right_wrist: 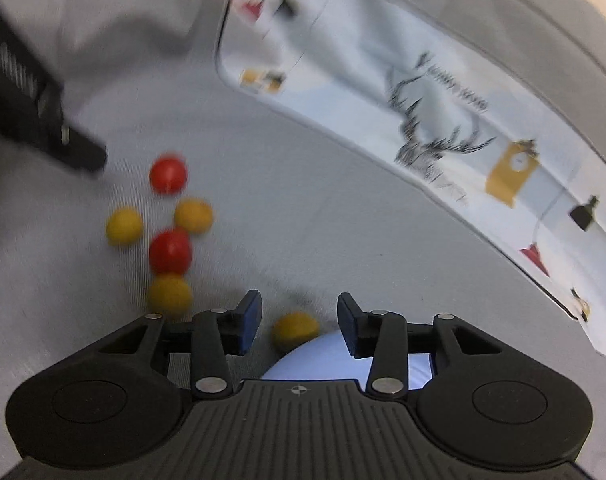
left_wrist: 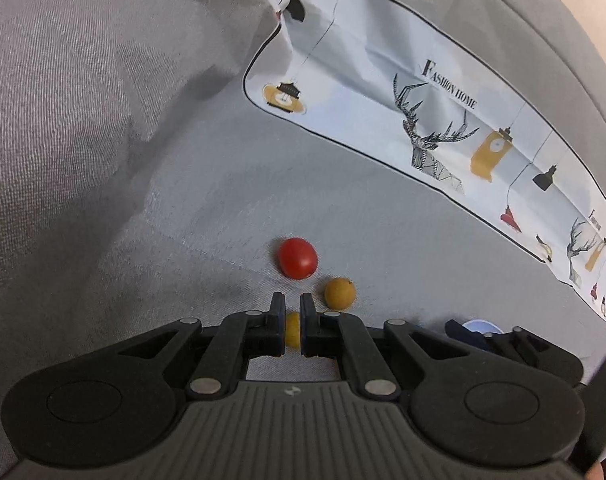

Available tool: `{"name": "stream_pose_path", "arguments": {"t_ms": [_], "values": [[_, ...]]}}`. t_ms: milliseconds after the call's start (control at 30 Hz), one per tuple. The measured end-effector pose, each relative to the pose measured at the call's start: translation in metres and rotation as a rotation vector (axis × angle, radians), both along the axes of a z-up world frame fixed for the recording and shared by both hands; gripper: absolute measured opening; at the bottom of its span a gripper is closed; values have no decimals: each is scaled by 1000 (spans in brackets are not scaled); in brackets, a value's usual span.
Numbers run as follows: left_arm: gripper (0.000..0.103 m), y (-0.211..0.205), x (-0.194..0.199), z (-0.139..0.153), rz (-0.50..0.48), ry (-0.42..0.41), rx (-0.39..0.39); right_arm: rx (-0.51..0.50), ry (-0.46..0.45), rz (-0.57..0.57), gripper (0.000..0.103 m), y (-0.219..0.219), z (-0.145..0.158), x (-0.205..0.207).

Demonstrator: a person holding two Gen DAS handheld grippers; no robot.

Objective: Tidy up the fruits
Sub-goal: 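Move both tools toward the small yellow fruits and tomatoes, then grasp a small yellow fruit with the left tool while the right tool grasps another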

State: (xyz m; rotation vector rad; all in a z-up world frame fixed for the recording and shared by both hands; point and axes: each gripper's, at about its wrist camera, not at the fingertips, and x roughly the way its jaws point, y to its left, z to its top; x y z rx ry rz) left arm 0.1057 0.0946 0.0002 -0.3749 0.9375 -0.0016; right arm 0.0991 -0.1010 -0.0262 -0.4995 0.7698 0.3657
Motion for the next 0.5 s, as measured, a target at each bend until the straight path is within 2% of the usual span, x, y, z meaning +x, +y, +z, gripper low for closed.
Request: {"name": "stream_pose_path", "arguments": {"t_ms": [133, 200, 300, 333, 500], "values": [[8, 0, 6, -9, -2, 40, -11, -61, 6, 32, 44, 9, -11, 3], [16, -2, 11, -14, -16, 62, -26, -77, 7, 32, 42, 11, -12, 4], [27, -9, 16, -18, -30, 77, -18, -118, 4, 46, 33, 13, -20, 1], [27, -12, 18, -19, -33, 79, -7, -124, 8, 49, 29, 12, -23, 1], [27, -18, 24, -25, -27, 100, 14, -108, 10, 46, 28, 6, -26, -2]]}}
